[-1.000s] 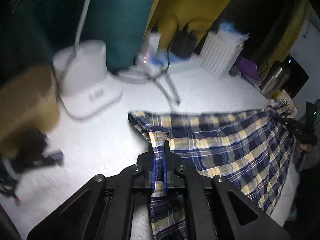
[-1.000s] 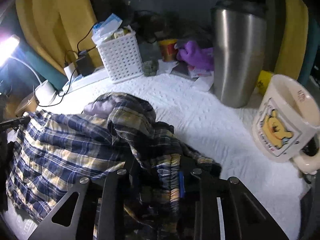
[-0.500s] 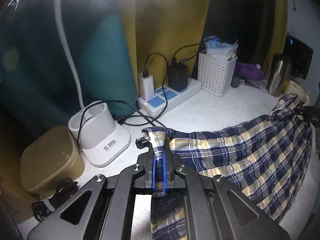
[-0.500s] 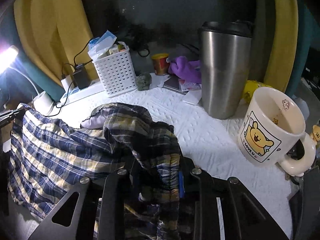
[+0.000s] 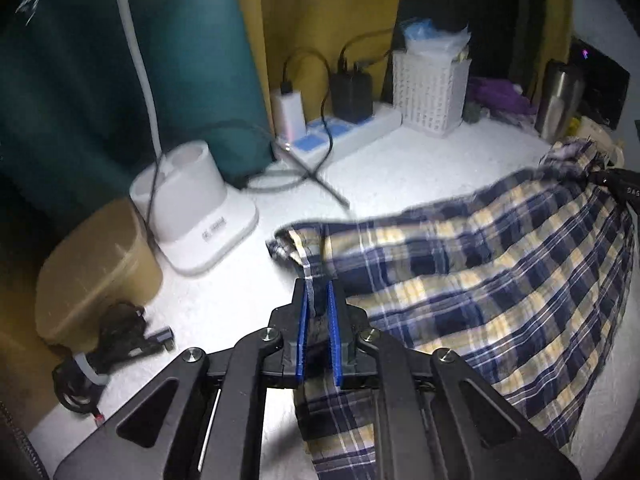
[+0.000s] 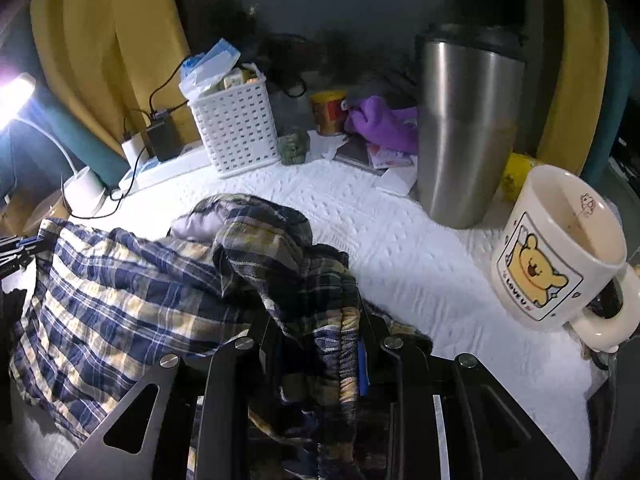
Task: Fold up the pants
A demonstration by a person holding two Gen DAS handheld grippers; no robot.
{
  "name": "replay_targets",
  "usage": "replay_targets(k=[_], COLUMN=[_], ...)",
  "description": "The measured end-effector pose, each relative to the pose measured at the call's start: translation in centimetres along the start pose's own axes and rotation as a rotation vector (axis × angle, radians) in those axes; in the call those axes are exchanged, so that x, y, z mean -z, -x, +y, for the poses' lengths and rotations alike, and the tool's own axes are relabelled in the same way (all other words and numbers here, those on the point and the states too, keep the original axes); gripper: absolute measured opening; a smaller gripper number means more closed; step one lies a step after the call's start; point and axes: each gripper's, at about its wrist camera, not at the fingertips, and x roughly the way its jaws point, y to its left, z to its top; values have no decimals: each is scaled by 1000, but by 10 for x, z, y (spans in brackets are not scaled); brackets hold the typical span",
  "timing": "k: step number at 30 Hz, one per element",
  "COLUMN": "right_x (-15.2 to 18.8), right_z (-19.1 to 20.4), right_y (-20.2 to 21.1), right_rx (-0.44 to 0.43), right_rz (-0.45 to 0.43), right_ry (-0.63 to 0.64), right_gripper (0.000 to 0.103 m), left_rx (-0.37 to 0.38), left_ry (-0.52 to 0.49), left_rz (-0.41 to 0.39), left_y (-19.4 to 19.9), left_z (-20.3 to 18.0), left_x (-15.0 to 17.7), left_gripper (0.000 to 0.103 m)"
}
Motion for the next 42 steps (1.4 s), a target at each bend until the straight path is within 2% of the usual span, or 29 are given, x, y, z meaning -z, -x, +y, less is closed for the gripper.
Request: replay_targets(k=[2, 3, 9, 16, 19, 25, 27, 29, 30, 31, 32, 33, 36, 38, 40, 42], right_x=[-1, -2, -2, -1, -3, -2, 0, -1, -1, -2, -1, -2, -1, 1, 7, 19], right_z=[0, 0, -4, -16, -18, -10, -8, -4, -3, -2, -1, 2, 14, 29, 64, 111], right_y=[2, 3, 8, 7, 4, -24, -25, -23, -21, -16, -10, -2, 18, 29, 40, 45], right_rx=[1, 2, 8, 30, 53, 101, 116, 130, 145, 154, 153, 153, 139, 111, 35, -85], right_rz=[-10, -15, -28, -37, -33, 47, 57, 53, 48, 31, 12, -9, -43, -61, -72, -52], right_ry=[-1, -2, -27, -91, -118, -94, -83, -70, -65, -65, -66, -60, -41, -25, 33, 119], right_gripper=[27, 27, 27, 27, 27, 29, 30, 38, 58, 87, 95, 97, 97, 97, 97, 96], left_rx=[11, 16, 49, 3, -33, -7, -5, 12, 16, 19, 21, 18, 17, 42, 69, 76], left_ry=[4, 6, 36, 86, 109, 111, 111, 110, 117, 124, 133, 145, 186, 219, 234, 234], left_rz=[-31, -50, -116, -185, -170, 24, 49, 56, 57, 55, 47, 46, 70, 100, 112, 118], left_y=[4, 5, 5, 13, 1, -44, -42, -31, -24, -19, -10, 0, 23, 31, 38, 42], left_z=[1, 2, 7, 24, 36, 35, 34, 33, 33, 33, 33, 34, 33, 30, 25, 19], left_x=[-7, -13, -43, -55, -51, -24, -17, -8, -4, 1, 7, 13, 34, 46, 59, 73], left_gripper=[6, 0, 0, 0, 0, 0, 2, 22, 52, 73, 77, 77, 77, 77, 77, 77])
